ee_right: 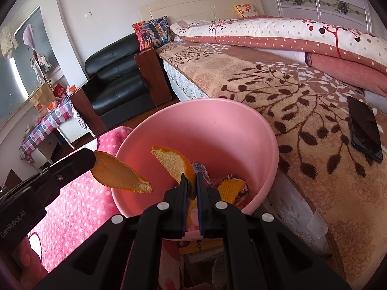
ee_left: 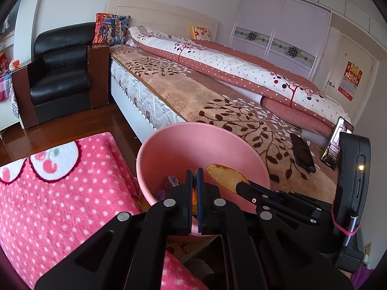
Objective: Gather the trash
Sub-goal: 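Carry both peel pieces over the pink bucket with both grippers, then open both grippers to drop the peel pieces into the bucket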
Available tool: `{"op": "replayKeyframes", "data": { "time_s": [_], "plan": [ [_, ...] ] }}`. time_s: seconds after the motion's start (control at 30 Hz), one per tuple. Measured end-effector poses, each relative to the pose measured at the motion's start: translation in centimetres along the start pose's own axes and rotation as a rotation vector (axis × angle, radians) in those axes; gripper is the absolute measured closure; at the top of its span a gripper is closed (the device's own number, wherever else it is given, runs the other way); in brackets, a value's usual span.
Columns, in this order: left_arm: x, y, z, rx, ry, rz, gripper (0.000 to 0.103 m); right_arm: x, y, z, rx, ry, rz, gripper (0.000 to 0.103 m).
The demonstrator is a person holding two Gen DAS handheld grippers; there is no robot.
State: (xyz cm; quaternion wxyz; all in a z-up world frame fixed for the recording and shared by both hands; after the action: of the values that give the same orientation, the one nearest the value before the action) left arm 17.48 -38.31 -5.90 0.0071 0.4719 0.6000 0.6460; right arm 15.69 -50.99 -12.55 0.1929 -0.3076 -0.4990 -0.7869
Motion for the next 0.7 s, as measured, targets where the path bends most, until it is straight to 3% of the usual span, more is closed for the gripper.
{"op": "replayKeyframes", "data": {
  "time_s": [0.33,0.37,0.47,0.5,0.7],
  "plan": [
    [-1.0,-0.5,0.6,0.006,0.017,0.040,0.100,-0.9,0.1,-0.1,0.012,-0.001,0.004,0.096],
    [-1.1,-0.6,0.6,0.009,0.018,0.043,0.096,-0.9,0.1,-0.1,0.011,-0.001,0.005,0.095],
    [-1.0,-0.6,0.8,0.011,0.019,0.039,0.071,-1.0,0.1,-0.2,0.007,-0.003,0.006,0.080],
    [-1.0,-0.6,0.8,0.013,0.017,0.036,0.067,-0.9,0.1,-0.3,0.005,-0.002,0.004,0.077],
    [-0.5,-0.6,0.7,0.011,0.015,0.028,0.067,-0.3,0.1,-0.3,0.005,-0.008,-0.007,0.066]
  ]
}}
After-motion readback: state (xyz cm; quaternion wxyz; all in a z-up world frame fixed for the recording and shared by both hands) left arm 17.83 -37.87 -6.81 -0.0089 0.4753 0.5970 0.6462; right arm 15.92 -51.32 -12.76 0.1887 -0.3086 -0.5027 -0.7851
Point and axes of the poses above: each gripper's, at about its wrist camera, not at the fingertips, and x roughly against the way its jaws point, z to its left, y to its top, the point moved 10 cm from there along -x, roughly the way its jaws point, and after that the axes turned 4 degrees about -x, right-handed, at the moved point
